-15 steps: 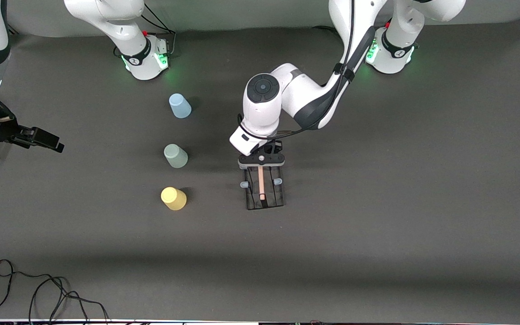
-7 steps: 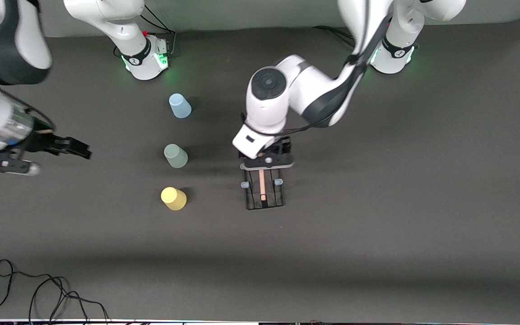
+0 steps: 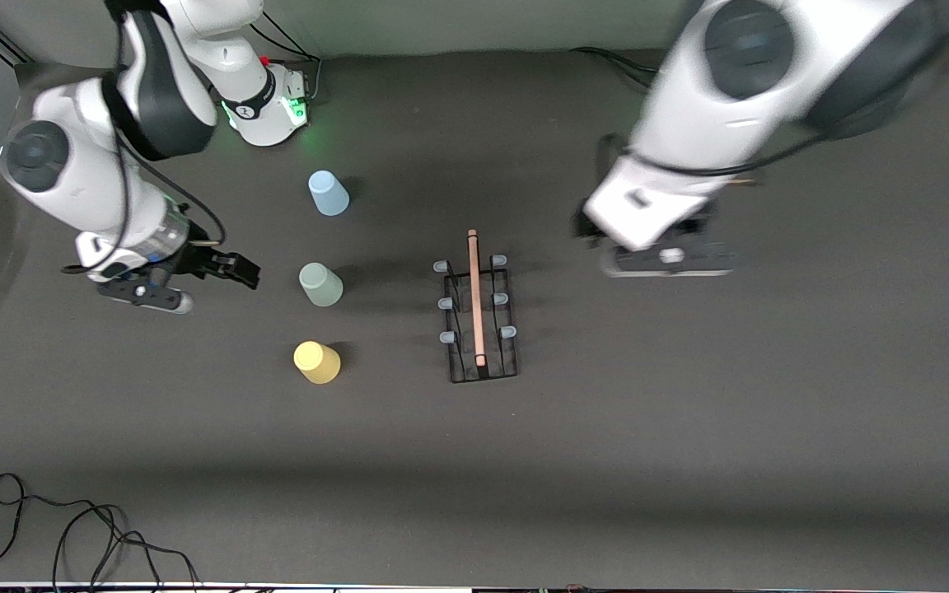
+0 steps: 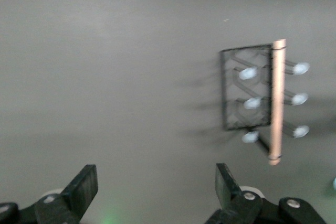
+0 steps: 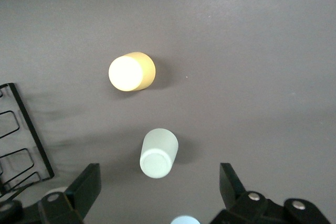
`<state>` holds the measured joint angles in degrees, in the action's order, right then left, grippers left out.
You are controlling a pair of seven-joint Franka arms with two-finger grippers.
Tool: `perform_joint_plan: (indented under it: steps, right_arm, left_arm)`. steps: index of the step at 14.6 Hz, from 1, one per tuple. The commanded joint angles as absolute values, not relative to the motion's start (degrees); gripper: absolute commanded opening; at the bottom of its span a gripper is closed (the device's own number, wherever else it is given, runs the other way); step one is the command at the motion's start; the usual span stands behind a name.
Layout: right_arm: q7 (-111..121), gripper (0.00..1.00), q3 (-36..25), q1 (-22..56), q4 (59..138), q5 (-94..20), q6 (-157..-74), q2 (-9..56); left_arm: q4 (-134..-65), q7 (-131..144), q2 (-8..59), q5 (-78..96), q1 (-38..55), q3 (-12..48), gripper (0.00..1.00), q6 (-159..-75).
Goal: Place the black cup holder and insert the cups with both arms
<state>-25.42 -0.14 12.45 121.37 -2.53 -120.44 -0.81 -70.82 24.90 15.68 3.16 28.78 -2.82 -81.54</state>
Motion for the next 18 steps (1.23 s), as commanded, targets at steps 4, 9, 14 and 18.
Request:
perform_joint_plan:
  steps: [4, 9, 14, 18]
  right_arm:
    - [-28.03, 1.00, -0.44, 15.90, 136.13, -2.81, -140.86, -0.63]
    - [-28.21, 1.00, -0.44, 16.70, 140.35, -2.90, -156.23, 7.54]
    - [-32.15, 1.00, -0.35, 19.07, 141.42, -3.52, -164.01, 13.63]
    - [-32.61, 1.00, -0.35, 20.04, 141.42, -3.52, -158.57, 11.95]
  left_arm:
    - [-80.23, 7.22, 5.29, 2.12, 15.14, -2.46, 1.00, -78.57]
    - [-81.74, 5.80, 4.22, -0.61, 11.61, -2.55, 1.00, -78.49]
    - [-81.39, -0.17, 5.88, -1.14, 5.37, -2.46, 1.00, -79.72]
    - [-81.39, -0.09, 6.33, -1.14, -6.20, 7.69, 1.00, -79.80]
